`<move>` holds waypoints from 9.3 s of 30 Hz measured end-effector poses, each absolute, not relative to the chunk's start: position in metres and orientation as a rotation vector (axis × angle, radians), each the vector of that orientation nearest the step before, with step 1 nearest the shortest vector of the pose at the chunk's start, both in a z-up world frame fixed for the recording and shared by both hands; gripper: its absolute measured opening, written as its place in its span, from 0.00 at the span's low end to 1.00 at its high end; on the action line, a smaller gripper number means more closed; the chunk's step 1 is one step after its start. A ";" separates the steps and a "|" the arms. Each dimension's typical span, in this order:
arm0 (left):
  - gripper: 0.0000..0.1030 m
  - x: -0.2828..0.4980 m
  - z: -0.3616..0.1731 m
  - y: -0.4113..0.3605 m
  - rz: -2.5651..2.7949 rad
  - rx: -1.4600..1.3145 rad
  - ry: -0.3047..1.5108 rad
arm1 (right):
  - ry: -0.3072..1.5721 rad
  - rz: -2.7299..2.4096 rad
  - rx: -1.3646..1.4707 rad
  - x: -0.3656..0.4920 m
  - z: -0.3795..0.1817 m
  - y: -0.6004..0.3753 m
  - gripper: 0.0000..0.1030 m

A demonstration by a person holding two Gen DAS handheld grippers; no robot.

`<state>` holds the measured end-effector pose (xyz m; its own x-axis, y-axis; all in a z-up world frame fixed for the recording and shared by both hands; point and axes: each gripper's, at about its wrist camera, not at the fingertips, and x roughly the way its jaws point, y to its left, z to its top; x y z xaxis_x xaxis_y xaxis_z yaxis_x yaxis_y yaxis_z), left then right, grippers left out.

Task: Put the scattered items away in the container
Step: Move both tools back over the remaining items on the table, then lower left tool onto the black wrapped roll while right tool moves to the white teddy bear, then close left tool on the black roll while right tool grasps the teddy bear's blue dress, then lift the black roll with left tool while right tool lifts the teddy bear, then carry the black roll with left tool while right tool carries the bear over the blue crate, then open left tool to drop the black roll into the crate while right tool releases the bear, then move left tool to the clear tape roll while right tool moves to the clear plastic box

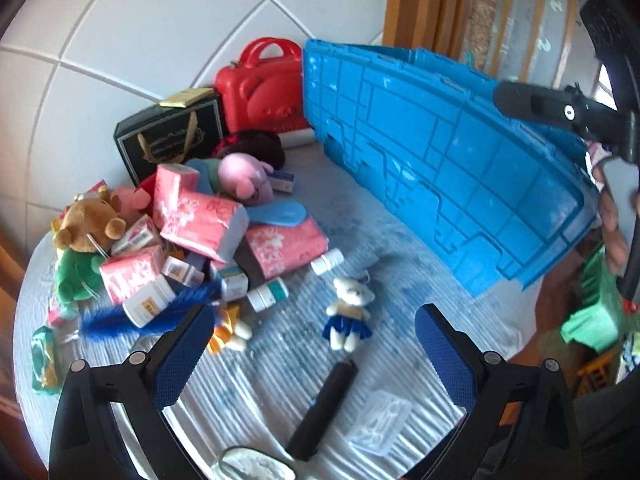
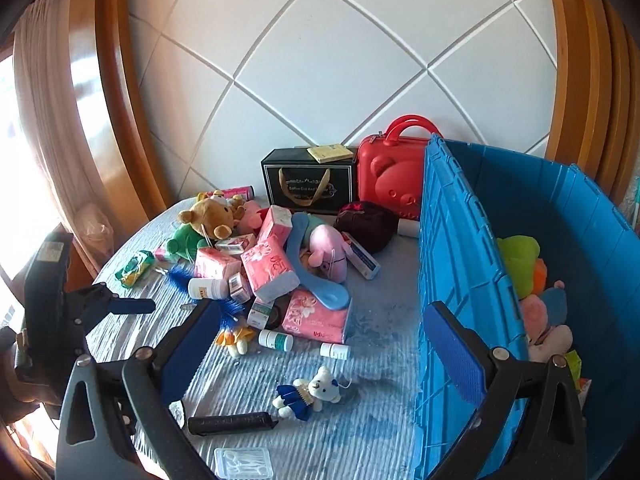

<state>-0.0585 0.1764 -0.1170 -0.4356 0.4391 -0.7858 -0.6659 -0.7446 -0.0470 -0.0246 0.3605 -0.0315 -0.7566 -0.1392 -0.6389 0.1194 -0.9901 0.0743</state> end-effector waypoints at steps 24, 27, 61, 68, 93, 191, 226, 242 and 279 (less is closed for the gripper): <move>0.90 -0.053 -0.320 0.163 1.895 -1.393 0.373 | 0.031 -2.636 1.600 -0.077 -0.276 0.302 1.00; 0.89 -0.054 -0.326 0.162 1.897 -1.403 0.364 | 0.062 -2.630 1.617 -0.088 -0.289 0.299 1.00; 0.36 -0.042 -0.309 0.157 1.875 -1.408 0.317 | 0.125 -2.662 1.657 -0.105 -0.290 0.302 0.23; 0.36 -0.047 -0.300 0.156 1.906 -1.396 0.307 | 0.106 -2.673 1.627 -0.100 -0.283 0.299 0.23; 0.36 -0.058 -0.236 0.129 2.104 -1.307 0.243 | 0.095 -2.716 1.413 -0.087 -0.184 0.280 0.23; 0.36 -0.055 0.086 0.364 2.355 -0.641 0.318 | -0.143 -3.013 0.726 0.035 0.069 0.500 0.23; 0.36 -0.052 0.068 0.521 1.991 -0.619 0.372 | -0.379 -3.307 0.939 0.082 0.046 0.620 0.23; 0.36 -0.054 0.068 0.547 1.935 -0.618 0.364 | -0.405 -3.343 0.999 0.081 0.042 0.643 0.23; 0.92 -0.081 0.011 0.311 2.429 -0.922 0.302 | -0.177 -2.958 0.728 0.022 0.039 0.489 0.76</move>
<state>-0.0806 0.3106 0.0109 -0.6333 0.3900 -0.6685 -0.5417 -0.8402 0.0230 0.0215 0.4887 0.0390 -0.8822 -0.1152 -0.4567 0.0600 -0.9892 0.1336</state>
